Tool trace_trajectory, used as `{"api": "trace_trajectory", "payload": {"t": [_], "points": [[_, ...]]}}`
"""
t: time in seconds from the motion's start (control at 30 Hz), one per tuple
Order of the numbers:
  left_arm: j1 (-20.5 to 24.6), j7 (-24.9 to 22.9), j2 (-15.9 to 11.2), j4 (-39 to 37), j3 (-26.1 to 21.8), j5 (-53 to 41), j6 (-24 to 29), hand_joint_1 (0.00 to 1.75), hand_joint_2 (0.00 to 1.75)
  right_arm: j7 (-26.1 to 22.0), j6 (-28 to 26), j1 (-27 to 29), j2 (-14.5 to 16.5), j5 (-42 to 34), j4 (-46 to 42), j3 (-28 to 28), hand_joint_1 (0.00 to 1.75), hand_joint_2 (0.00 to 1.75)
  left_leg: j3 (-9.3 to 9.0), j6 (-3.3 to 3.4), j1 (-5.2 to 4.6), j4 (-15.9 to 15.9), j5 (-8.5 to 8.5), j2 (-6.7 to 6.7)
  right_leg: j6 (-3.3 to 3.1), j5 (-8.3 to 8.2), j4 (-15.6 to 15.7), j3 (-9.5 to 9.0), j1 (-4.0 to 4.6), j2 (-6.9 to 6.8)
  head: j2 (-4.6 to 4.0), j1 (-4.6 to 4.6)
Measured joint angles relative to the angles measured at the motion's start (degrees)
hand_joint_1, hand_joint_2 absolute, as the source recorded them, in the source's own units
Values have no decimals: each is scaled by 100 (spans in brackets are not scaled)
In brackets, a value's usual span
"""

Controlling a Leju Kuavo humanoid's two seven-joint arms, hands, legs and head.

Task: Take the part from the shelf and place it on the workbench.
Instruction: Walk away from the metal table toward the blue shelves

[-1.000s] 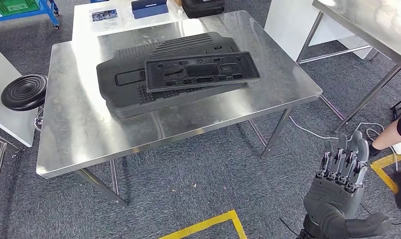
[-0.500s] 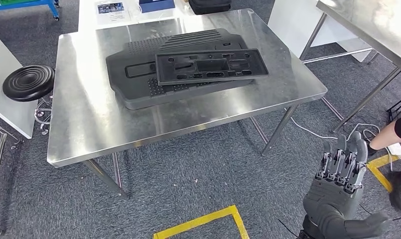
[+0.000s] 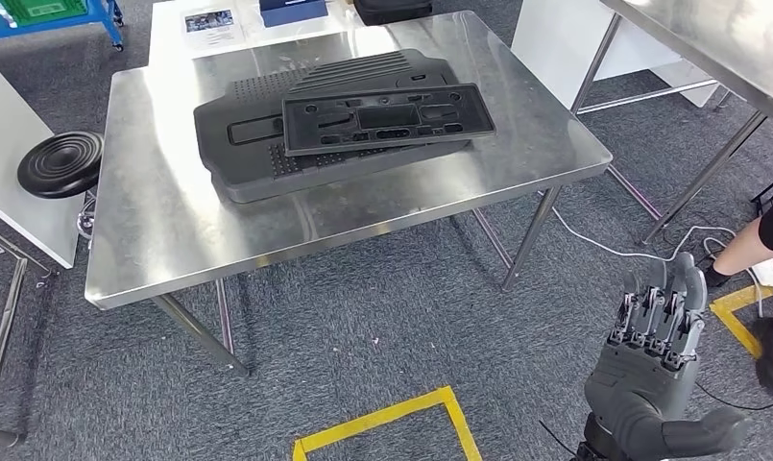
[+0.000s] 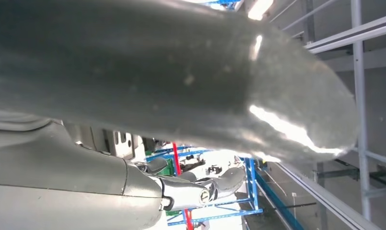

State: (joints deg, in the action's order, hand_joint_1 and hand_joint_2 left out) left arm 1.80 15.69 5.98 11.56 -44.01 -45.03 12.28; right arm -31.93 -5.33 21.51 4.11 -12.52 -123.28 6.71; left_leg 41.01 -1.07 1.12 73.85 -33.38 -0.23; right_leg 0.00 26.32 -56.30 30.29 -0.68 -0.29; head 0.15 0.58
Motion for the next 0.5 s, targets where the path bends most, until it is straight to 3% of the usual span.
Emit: {"api": "trace_trajectory", "payload": {"t": [0.03,0.07,0.13,0.2,0.3,0.37,0.43,0.5], "points": [[-1,3,0,0,-1,-1,-2,0,0,1,1,0,-1,0,10,0,0,0,-39,3,0,46,12,0,2,-7,-14,20,9,-1,0,0],[-1,7,-1,0,-1,-2,-4,0,0,2,1,-1,-1,0,19,0,0,0,-196,13,0,-143,126,0,5,-9,-32,33,15,0,0,2],[5,16,-5,1,-2,-2,-16,0,0,2,1,-7,-1,0,28,0,0,0,-684,48,-5,-900,410,0,15,-9,-77,54,27,3,0,2],[18,31,-7,2,-3,-3,-27,0,0,4,1,-24,-3,0,31,1,0,0,-942,96,-27,-1391,534,-3,52,-17,-122,95,54,4,0,-7],[24,43,-2,1,-3,-8,-31,0,0,8,2,-39,-9,0,33,2,0,0,-894,197,-62,-1463,590,-3,155,-61,-125,161,52,4,0,-7],[27,46,-1,1,-4,-8,-31,0,0,10,2,-45,-20,0,34,2,0,0,-849,287,-41,-1504,661,4,186,59,-289,279,39,10,0,-15],[35,50,-1,2,-5,-8,-31,0,0,11,2,-56,-31,0,38,2,0,0,-774,339,-29,-1519,728,11,166,404,-904,564,15,15,0,-34],[38,52,1,2,-5,-9,-31,0,0,11,2,-60,-39,-1,48,2,0,0,-685,346,-29,-1517,788,13,170,701,-1600,837,-3,15,0,-43]]}}
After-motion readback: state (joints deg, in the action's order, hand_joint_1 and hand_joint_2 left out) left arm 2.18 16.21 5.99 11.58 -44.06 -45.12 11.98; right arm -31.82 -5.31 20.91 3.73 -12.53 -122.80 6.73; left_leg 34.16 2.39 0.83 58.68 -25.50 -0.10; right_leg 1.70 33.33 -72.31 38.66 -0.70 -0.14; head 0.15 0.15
